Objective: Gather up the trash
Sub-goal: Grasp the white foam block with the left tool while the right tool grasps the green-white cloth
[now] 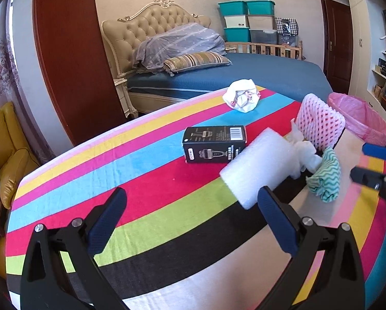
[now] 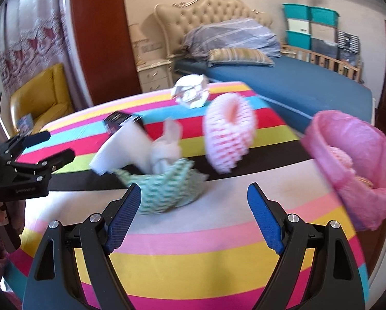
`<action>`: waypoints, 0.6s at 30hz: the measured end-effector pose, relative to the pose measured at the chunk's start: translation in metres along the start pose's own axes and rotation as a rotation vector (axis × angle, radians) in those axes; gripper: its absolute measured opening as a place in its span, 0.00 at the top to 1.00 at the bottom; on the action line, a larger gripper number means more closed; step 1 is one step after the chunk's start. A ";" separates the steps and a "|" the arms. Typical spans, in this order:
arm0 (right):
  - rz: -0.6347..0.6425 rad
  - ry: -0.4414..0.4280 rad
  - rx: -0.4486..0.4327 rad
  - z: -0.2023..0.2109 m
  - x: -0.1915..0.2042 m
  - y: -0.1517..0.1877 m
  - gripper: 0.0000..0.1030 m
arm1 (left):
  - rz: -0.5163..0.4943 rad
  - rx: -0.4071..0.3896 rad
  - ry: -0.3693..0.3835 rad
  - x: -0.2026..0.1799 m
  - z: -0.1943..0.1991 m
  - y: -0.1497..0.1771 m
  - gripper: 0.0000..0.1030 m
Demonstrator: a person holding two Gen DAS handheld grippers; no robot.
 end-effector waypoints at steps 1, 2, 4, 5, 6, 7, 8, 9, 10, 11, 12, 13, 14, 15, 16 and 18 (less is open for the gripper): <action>0.004 -0.004 0.005 -0.001 0.004 0.000 0.22 | 0.003 0.001 -0.002 0.002 0.000 0.001 0.05; 0.012 -0.009 0.014 -0.005 0.009 -0.001 0.22 | 0.003 0.000 -0.004 0.003 0.000 0.002 0.05; 0.037 0.003 0.034 -0.013 0.020 -0.002 0.22 | 0.003 -0.005 -0.010 0.005 0.001 0.002 0.05; 0.052 0.018 0.047 -0.017 0.024 -0.002 0.24 | 0.006 -0.005 -0.009 0.005 0.000 0.001 0.05; 0.064 0.025 0.060 -0.022 0.028 -0.002 0.27 | 0.010 -0.005 -0.008 0.006 0.000 0.001 0.05; 0.069 0.030 0.070 -0.025 0.029 -0.003 0.31 | 0.014 -0.006 -0.007 0.008 0.001 0.002 0.05; 0.073 0.038 0.092 -0.030 0.031 -0.002 0.35 | 0.017 -0.007 -0.007 0.009 0.002 0.002 0.05; 0.073 0.036 0.109 -0.033 0.032 -0.002 0.37 | 0.019 -0.007 -0.006 0.010 0.002 0.002 0.05; 0.071 0.031 0.124 -0.036 0.032 -0.001 0.41 | 0.021 -0.007 -0.005 0.011 0.002 0.002 0.05; 0.071 0.031 0.129 -0.037 0.032 -0.001 0.46 | 0.021 -0.006 -0.004 0.011 0.002 0.002 0.05; 0.065 0.032 0.131 -0.037 0.031 -0.001 0.49 | 0.023 -0.003 -0.003 0.011 0.001 0.002 0.05; 0.059 0.030 0.129 -0.036 0.029 0.000 0.55 | 0.027 0.000 0.001 0.011 0.000 0.002 0.05; 0.057 0.027 0.127 -0.035 0.028 0.000 0.59 | 0.029 0.005 0.005 0.011 0.000 0.004 0.05; 0.058 0.025 0.120 -0.032 0.027 0.001 0.60 | 0.030 0.008 0.008 0.011 0.000 0.004 0.05; 0.061 0.025 0.112 -0.029 0.026 0.002 0.62 | 0.029 0.013 0.015 0.009 -0.001 0.004 0.05; 0.075 0.028 0.091 -0.021 0.026 0.004 0.63 | 0.025 0.018 0.023 0.006 -0.003 0.004 0.05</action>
Point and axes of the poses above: each gripper's, at about its wrist camera, not at the fingertips, and z roughly against the way its jaws point, x to its left, y to its underside, the point moved 2 cm from there along -z, roughly the way its jaws point, and after that the axes turned 3 degrees about -y, right-handed, at the moved point
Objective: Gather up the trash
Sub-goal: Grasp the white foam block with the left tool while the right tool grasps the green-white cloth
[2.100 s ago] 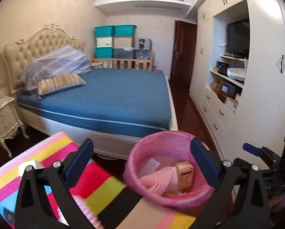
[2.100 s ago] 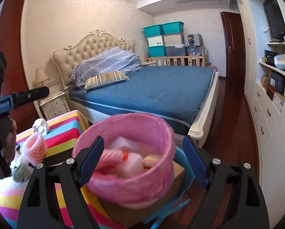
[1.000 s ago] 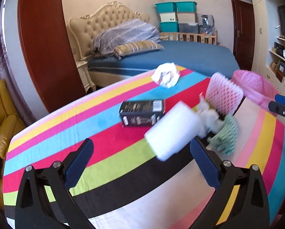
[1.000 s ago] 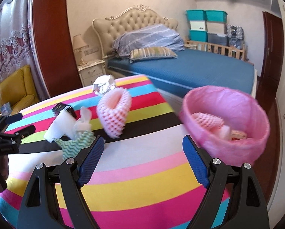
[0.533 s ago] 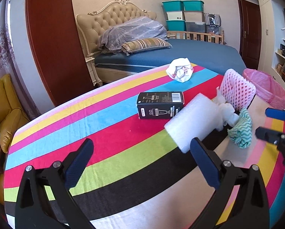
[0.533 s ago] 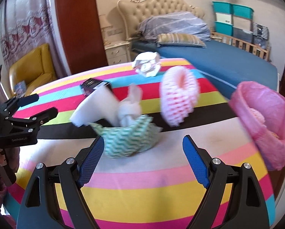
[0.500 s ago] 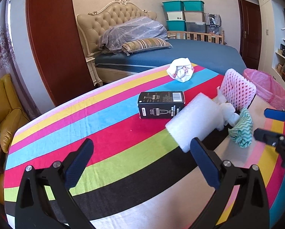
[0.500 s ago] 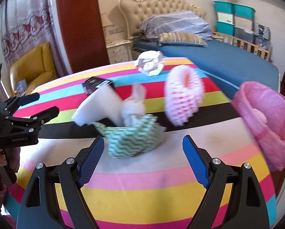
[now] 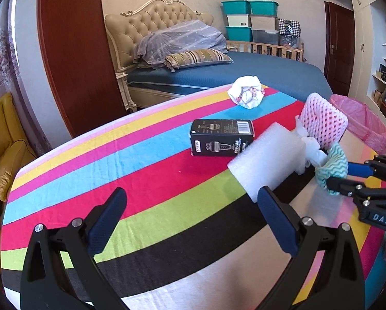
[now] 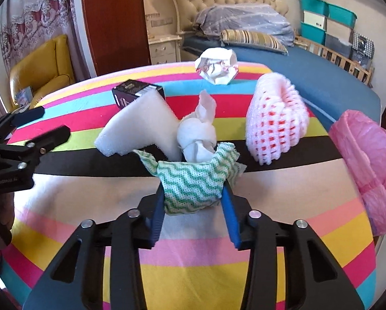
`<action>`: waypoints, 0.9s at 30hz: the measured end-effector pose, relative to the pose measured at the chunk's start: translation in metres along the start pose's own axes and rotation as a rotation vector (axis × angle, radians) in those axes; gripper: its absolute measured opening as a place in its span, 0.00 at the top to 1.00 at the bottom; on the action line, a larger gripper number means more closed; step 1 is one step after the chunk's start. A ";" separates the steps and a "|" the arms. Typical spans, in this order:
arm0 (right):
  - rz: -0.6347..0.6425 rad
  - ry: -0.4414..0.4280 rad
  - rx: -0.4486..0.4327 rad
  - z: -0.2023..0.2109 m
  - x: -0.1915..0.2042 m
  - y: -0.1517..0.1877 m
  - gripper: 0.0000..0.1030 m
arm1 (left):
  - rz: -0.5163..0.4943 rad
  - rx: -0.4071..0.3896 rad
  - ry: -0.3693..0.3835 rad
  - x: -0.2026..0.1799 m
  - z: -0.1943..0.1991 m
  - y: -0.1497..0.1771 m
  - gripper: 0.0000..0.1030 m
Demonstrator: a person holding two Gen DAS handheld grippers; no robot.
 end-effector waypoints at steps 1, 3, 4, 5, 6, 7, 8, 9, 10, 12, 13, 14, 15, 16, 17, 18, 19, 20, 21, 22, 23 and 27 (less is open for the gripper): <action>0.005 0.004 -0.002 0.002 -0.001 0.001 0.64 | -0.003 0.003 0.004 -0.002 -0.001 0.000 0.05; -0.002 0.010 -0.009 0.007 -0.005 0.005 0.64 | -0.004 0.009 0.017 -0.006 -0.002 0.000 0.05; -0.014 0.012 -0.013 0.010 -0.009 0.007 0.64 | -0.004 0.013 0.026 -0.009 -0.002 0.001 0.05; -0.024 0.014 -0.016 0.013 -0.012 0.009 0.64 | -0.003 0.019 0.035 -0.012 -0.003 0.000 0.05; -0.030 0.017 -0.018 0.015 -0.015 0.009 0.64 | -0.003 0.023 0.042 -0.013 -0.004 0.000 0.05; -0.039 0.021 -0.023 0.017 -0.017 0.010 0.64 | -0.007 0.031 0.054 -0.018 -0.006 -0.001 0.05; -0.049 0.026 -0.031 0.021 -0.020 0.012 0.64 | -0.009 0.035 0.059 -0.020 -0.008 -0.002 0.05; -0.052 0.031 -0.035 0.022 -0.022 0.013 0.64 | -0.013 0.039 0.065 -0.024 -0.009 -0.003 0.05; -0.054 0.039 -0.037 0.025 -0.025 0.016 0.64 | -0.016 0.043 0.075 -0.028 -0.011 -0.005 0.05; -0.065 0.049 -0.042 0.026 -0.030 0.019 0.64 | -0.012 0.051 0.099 -0.035 -0.014 -0.009 0.05; -0.074 0.045 -0.040 0.027 -0.033 0.021 0.64 | -0.006 0.058 0.109 -0.039 -0.016 -0.011 0.05; -0.083 0.042 -0.038 0.027 -0.035 0.023 0.64 | 0.005 0.065 0.120 -0.044 -0.018 -0.013 0.05; -0.091 0.044 -0.039 0.027 -0.038 0.025 0.64 | 0.014 0.067 0.130 -0.047 -0.019 -0.015 0.05; -0.098 0.043 -0.040 0.026 -0.039 0.026 0.64 | 0.030 0.067 0.150 -0.052 -0.020 -0.020 0.05; -0.109 0.037 -0.043 0.027 -0.041 0.027 0.64 | 0.038 0.066 0.157 -0.054 -0.020 -0.022 0.05; -0.119 0.032 -0.053 0.029 -0.043 0.026 0.64 | 0.047 0.064 0.158 -0.058 -0.020 -0.023 0.05; -0.122 0.029 -0.059 0.030 -0.045 0.027 0.64 | 0.058 0.060 0.155 -0.063 -0.021 -0.026 0.05; -0.124 0.028 -0.063 0.030 -0.045 0.026 0.64 | 0.064 0.058 0.153 -0.065 -0.022 -0.028 0.05; -0.126 0.024 -0.063 0.030 -0.046 0.026 0.64 | 0.074 0.058 0.146 -0.069 -0.024 -0.030 0.05; -0.126 0.023 -0.064 0.029 -0.047 0.027 0.64 | 0.082 0.060 0.140 -0.070 -0.025 -0.031 0.05; -0.124 0.022 -0.069 0.029 -0.046 0.026 0.64 | 0.097 0.065 0.137 -0.071 -0.028 -0.031 0.05; -0.116 0.012 -0.076 0.029 -0.045 0.027 0.64 | 0.147 0.092 0.134 -0.076 -0.039 -0.033 0.05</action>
Point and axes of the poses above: each gripper's, at about its wrist camera, not at the fingertips, and z roughly against the way its jaws point, x to its left, y to its underside, the point moved 2 cm from there along -z, roughly the way its jaws point, and after that the axes turned 3 degrees about -y, right-handed, at the moved point
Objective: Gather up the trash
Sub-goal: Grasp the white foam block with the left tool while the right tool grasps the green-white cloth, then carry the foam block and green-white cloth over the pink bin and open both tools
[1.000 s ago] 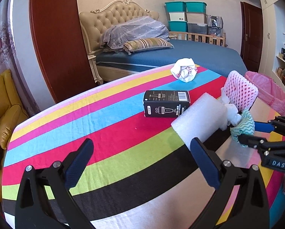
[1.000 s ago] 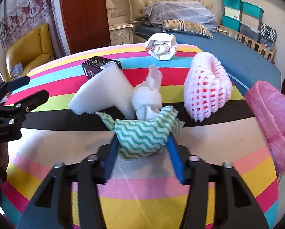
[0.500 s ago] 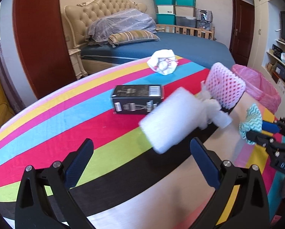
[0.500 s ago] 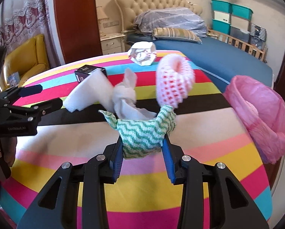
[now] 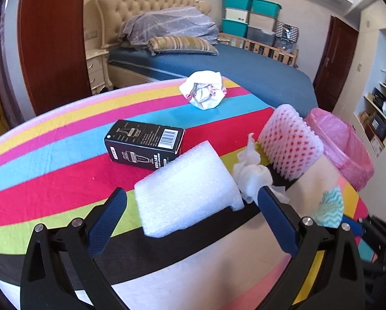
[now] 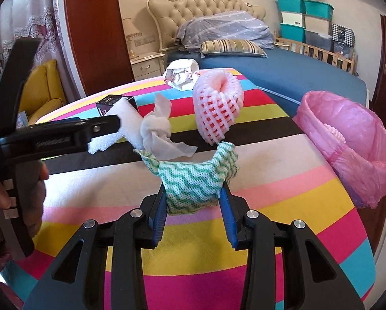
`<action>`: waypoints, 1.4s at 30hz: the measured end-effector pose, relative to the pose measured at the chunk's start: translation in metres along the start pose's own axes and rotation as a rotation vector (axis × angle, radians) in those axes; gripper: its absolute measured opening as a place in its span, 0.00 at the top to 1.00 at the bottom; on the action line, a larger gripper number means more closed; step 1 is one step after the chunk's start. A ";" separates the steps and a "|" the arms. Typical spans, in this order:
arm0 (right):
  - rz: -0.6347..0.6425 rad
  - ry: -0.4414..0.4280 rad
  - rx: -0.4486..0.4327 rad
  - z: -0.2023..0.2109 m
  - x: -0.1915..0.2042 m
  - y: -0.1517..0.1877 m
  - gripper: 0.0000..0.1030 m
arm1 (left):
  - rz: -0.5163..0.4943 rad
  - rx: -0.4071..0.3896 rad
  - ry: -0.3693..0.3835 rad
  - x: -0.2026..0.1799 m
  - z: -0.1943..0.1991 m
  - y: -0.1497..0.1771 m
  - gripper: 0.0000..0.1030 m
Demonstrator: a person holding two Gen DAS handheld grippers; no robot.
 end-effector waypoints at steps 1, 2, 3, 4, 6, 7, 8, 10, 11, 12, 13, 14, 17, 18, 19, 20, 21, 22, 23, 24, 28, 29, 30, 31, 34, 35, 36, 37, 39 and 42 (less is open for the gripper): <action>-0.004 -0.003 -0.002 0.000 0.000 0.000 0.64 | 0.009 0.004 -0.008 0.000 -0.004 -0.001 0.05; -0.010 -0.009 -0.003 0.000 -0.001 0.000 0.64 | 0.015 0.011 -0.014 -0.001 -0.007 -0.001 0.05; -0.018 -0.014 -0.003 0.000 -0.003 0.000 0.64 | 0.021 0.017 -0.018 0.000 -0.010 -0.002 0.05; -0.027 -0.017 -0.005 0.000 -0.005 0.000 0.64 | 0.034 0.021 -0.022 0.000 -0.014 -0.003 0.05; -0.036 -0.022 -0.006 0.001 -0.007 0.001 0.64 | 0.046 0.024 -0.030 0.002 -0.019 -0.004 0.05; -0.039 -0.022 -0.006 0.001 -0.007 0.001 0.64 | 0.053 0.031 -0.037 0.003 -0.023 -0.006 0.05; -0.042 -0.021 -0.007 0.000 -0.008 0.001 0.64 | 0.059 0.040 -0.041 0.003 -0.025 -0.006 0.05; -0.045 -0.023 -0.008 0.001 -0.009 0.001 0.64 | 0.066 0.040 -0.055 0.006 -0.026 -0.006 0.07; -0.046 -0.021 -0.009 0.001 -0.009 0.001 0.64 | 0.063 0.036 -0.055 0.005 -0.026 -0.005 0.13; -0.047 -0.020 -0.009 0.001 -0.009 0.001 0.64 | 0.057 0.035 -0.040 0.005 -0.025 -0.005 0.15; -0.047 -0.019 -0.010 0.001 -0.009 0.001 0.64 | 0.052 0.031 -0.041 0.005 -0.023 -0.003 0.15; -0.046 -0.018 -0.009 0.001 -0.008 0.001 0.64 | 0.040 0.020 -0.043 0.005 -0.021 -0.002 0.16; -0.039 -0.013 -0.009 0.001 -0.008 0.001 0.64 | -0.002 -0.020 -0.050 0.002 -0.008 0.004 0.17; -0.036 -0.011 -0.010 0.002 -0.007 0.001 0.64 | -0.010 -0.026 -0.050 0.002 -0.005 0.005 0.17; -0.034 -0.009 -0.010 0.002 -0.007 0.001 0.64 | -0.019 -0.036 -0.050 0.002 0.001 0.007 0.17; -0.032 -0.007 -0.010 0.002 -0.007 0.002 0.64 | -0.023 -0.043 -0.053 0.002 0.004 0.008 0.17; -0.028 -0.004 -0.011 0.002 -0.006 0.002 0.64 | -0.028 -0.051 -0.057 0.002 0.007 0.010 0.17; -0.024 -0.002 -0.012 0.002 -0.005 0.002 0.64 | -0.036 -0.059 -0.061 0.003 0.011 0.012 0.17; -0.021 0.000 -0.012 0.003 -0.004 0.002 0.64 | -0.044 -0.067 -0.063 0.004 0.016 0.014 0.17; -0.018 0.002 -0.013 0.003 -0.003 0.003 0.64 | -0.052 -0.072 -0.065 0.004 0.020 0.016 0.17; -0.018 0.003 -0.016 0.003 -0.003 0.002 0.64 | -0.089 -0.106 -0.058 0.005 0.034 0.022 0.17; -0.019 0.003 -0.017 0.003 -0.003 0.002 0.64 | -0.101 -0.113 -0.058 0.004 0.037 0.024 0.17; -0.019 0.003 -0.018 0.003 -0.003 0.002 0.64 | -0.107 -0.115 -0.059 0.004 0.040 0.026 0.17; -0.020 0.002 -0.020 0.003 -0.003 0.002 0.64 | -0.119 -0.121 -0.058 0.002 0.043 0.028 0.17; -0.020 0.002 -0.022 0.005 -0.003 0.002 0.64 | -0.137 -0.129 -0.051 -0.003 0.048 0.034 0.17; -0.020 0.001 -0.023 0.005 -0.003 0.002 0.64 | -0.143 -0.133 -0.048 -0.004 0.049 0.035 0.17; -0.021 0.002 -0.024 0.005 -0.003 0.002 0.64 | -0.150 -0.136 -0.047 -0.005 0.050 0.036 0.17; -0.021 0.002 -0.025 0.005 -0.003 0.002 0.64 | -0.158 -0.139 -0.045 -0.008 0.051 0.038 0.17; -0.022 0.002 -0.026 0.005 -0.003 0.001 0.64 | -0.164 -0.146 -0.045 -0.009 0.053 0.039 0.17; -0.024 0.001 -0.028 0.006 -0.003 0.001 0.64 | -0.167 -0.151 -0.043 -0.011 0.055 0.039 0.17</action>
Point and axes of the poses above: each gripper's, at about its wrist camera, not at the fingertips, and z roughly against the way its jaws point, x to its left, y to its underside, the point moved 2 cm from there along -z, roughly the way its jaws point, and after that the axes turned 3 degrees about -y, right-handed, at the moved point
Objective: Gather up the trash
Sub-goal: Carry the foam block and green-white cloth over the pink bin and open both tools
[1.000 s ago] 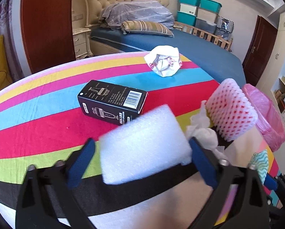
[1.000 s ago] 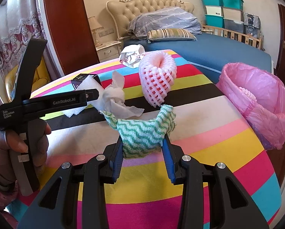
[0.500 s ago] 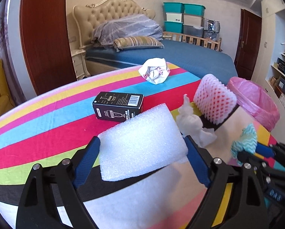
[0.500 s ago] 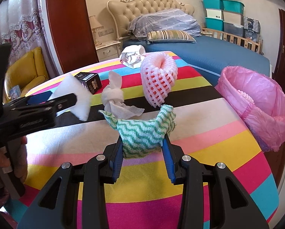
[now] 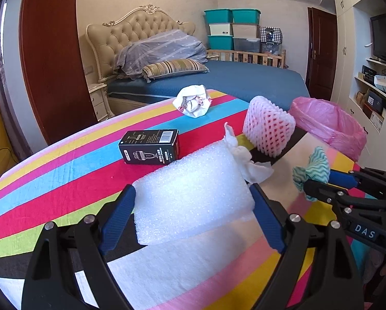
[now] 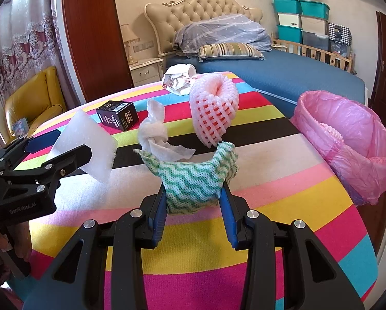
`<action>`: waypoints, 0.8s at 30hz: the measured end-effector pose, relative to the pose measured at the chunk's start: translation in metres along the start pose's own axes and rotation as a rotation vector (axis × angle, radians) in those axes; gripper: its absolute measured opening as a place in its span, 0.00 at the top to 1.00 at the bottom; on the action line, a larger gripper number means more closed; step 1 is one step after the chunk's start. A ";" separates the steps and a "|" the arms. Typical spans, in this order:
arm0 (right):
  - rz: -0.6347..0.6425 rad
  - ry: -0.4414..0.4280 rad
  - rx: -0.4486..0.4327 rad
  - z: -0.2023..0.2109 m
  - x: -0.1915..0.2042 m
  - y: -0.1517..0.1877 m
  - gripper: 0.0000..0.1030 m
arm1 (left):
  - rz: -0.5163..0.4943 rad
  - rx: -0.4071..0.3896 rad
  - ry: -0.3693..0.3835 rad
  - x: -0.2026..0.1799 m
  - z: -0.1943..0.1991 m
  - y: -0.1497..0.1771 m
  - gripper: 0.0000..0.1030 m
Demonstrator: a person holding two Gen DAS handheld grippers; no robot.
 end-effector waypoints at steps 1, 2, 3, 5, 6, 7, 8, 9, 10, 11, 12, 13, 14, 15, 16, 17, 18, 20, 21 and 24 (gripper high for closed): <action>-0.002 0.000 -0.001 0.000 -0.001 0.000 0.64 | -0.001 -0.002 0.000 -0.001 0.000 0.000 0.17; -0.005 -0.002 -0.003 0.000 -0.001 -0.001 0.64 | -0.002 -0.004 0.000 -0.001 0.001 0.000 0.17; -0.007 -0.003 -0.004 0.001 -0.001 0.000 0.64 | -0.004 -0.005 0.000 -0.001 0.001 0.000 0.17; -0.011 -0.005 -0.009 0.002 -0.002 0.000 0.64 | -0.010 -0.010 0.001 -0.004 0.003 0.002 0.17; -0.013 -0.007 -0.012 0.003 -0.002 0.000 0.64 | -0.012 -0.011 0.003 -0.005 0.003 0.002 0.17; -0.015 -0.009 -0.015 0.003 -0.003 0.001 0.64 | -0.014 -0.012 0.006 -0.006 0.003 0.003 0.17; -0.018 -0.010 -0.017 0.004 -0.003 0.000 0.64 | -0.015 -0.013 0.007 -0.007 0.003 0.004 0.17; -0.021 -0.012 -0.019 0.004 -0.003 0.000 0.64 | -0.017 -0.016 0.008 -0.008 0.004 0.004 0.17; -0.024 -0.013 -0.020 0.005 -0.004 0.001 0.64 | -0.019 -0.018 0.008 -0.009 0.004 0.004 0.17; -0.029 -0.015 -0.022 0.006 -0.005 0.000 0.64 | -0.023 -0.022 0.009 -0.010 0.005 0.004 0.17; -0.036 -0.016 -0.025 0.007 -0.006 0.000 0.64 | -0.026 -0.027 0.008 -0.011 0.006 0.003 0.17; -0.043 -0.018 -0.029 0.008 -0.007 0.000 0.64 | -0.026 -0.031 0.009 -0.011 0.007 0.002 0.17; -0.052 -0.020 -0.035 0.009 -0.009 -0.001 0.64 | -0.024 -0.036 0.011 -0.012 0.008 0.001 0.17; -0.061 -0.020 -0.039 0.011 -0.011 -0.001 0.64 | -0.023 -0.039 0.013 -0.012 0.009 0.001 0.17; -0.065 -0.018 -0.041 0.012 -0.013 0.000 0.64 | -0.023 -0.044 0.015 -0.012 0.010 0.000 0.17; -0.069 -0.013 -0.044 0.013 -0.016 0.000 0.64 | -0.024 -0.048 0.018 -0.014 0.011 -0.001 0.17; -0.073 -0.006 -0.048 0.016 -0.020 0.000 0.64 | -0.025 -0.050 0.021 -0.015 0.011 -0.002 0.17; -0.085 0.009 -0.060 0.021 -0.028 -0.001 0.64 | -0.029 -0.054 0.034 -0.019 0.012 -0.004 0.17; -0.090 0.016 -0.065 0.025 -0.032 -0.001 0.64 | -0.034 -0.056 0.040 -0.022 0.013 -0.004 0.17; -0.110 0.046 -0.086 0.034 -0.046 -0.003 0.64 | -0.049 -0.062 0.076 -0.032 0.014 -0.009 0.17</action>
Point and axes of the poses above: each gripper's, at about its wrist camera, not at the fingertips, and z roughly against the way its jaws point, x to its left, y to its underside, the point moved 2 cm from there along -z, roughly the way its jaws point, and after that the axes turned 3 degrees about -y, right-handed, at the moved point
